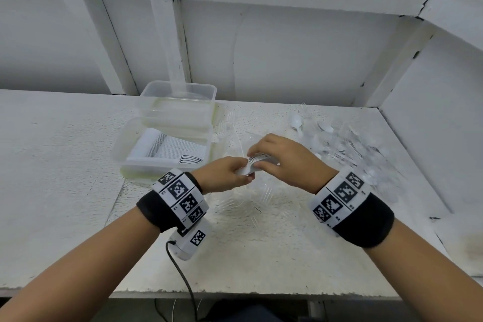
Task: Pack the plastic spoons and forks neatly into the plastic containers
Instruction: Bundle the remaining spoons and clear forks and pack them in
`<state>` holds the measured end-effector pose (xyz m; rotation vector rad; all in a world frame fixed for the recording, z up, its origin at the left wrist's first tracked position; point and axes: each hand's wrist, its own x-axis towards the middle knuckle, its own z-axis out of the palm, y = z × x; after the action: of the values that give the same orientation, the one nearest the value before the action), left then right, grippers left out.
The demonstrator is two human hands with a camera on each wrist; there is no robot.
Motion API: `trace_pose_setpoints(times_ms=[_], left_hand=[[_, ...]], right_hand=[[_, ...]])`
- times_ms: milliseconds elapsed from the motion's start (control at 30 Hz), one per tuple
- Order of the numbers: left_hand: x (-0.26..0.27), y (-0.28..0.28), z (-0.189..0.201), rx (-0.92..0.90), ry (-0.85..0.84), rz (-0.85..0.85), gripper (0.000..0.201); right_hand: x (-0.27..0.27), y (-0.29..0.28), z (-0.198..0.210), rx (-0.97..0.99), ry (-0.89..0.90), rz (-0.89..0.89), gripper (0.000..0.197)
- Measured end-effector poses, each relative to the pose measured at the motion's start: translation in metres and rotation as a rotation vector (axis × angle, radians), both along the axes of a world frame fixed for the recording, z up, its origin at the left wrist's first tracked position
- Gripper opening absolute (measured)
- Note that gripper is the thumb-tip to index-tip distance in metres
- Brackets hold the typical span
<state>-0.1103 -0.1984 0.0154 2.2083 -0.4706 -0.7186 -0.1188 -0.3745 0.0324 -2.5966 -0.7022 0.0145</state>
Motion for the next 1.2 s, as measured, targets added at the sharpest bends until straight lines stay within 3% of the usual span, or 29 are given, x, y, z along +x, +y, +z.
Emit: trace_pose_setpoints(times_ms=[133,300,500,733,867,933,1000,1100,1200], left_hand=[[0.001,0.010,0.002,0.064,-0.045,-0.011,0.013],[0.002,0.027,0.003,0.201,-0.173,-0.089,0.014],[-0.002,0.037,-0.002,0.222,-0.329,-0.047,0.023],[0.001,0.064,0.003,0.332,-0.436,0.052,0.026],[0.006,0.090,0.013,0.336,-0.436,0.080,0.025],[0.014,0.112,0.025,0.252,-0.380,0.110,0.022],[0.024,0.140,0.038,0.106,-0.312,0.203,0.020],[0.044,0.181,0.044,-0.094,-0.303,0.501,0.007],[0.064,0.209,0.031,-0.050,-0.286,0.765,0.017]], right_hand=[[-0.002,-0.004,-0.006,0.057,-0.061,-0.005,0.013],[-0.005,0.001,-0.012,0.075,-0.031,-0.008,0.011],[-0.009,0.032,-0.010,-0.106,0.057,0.047,0.036],[0.000,0.058,-0.011,-0.167,-0.009,0.128,0.035],[0.012,0.081,0.000,-0.230,-0.009,0.179,0.034],[0.022,0.094,0.007,-0.277,-0.046,0.192,0.033],[0.036,0.106,0.014,-0.290,-0.076,0.179,0.033],[0.058,0.122,0.016,-0.253,-0.075,0.130,0.033],[0.075,0.144,0.007,-0.262,-0.044,0.081,0.032]])
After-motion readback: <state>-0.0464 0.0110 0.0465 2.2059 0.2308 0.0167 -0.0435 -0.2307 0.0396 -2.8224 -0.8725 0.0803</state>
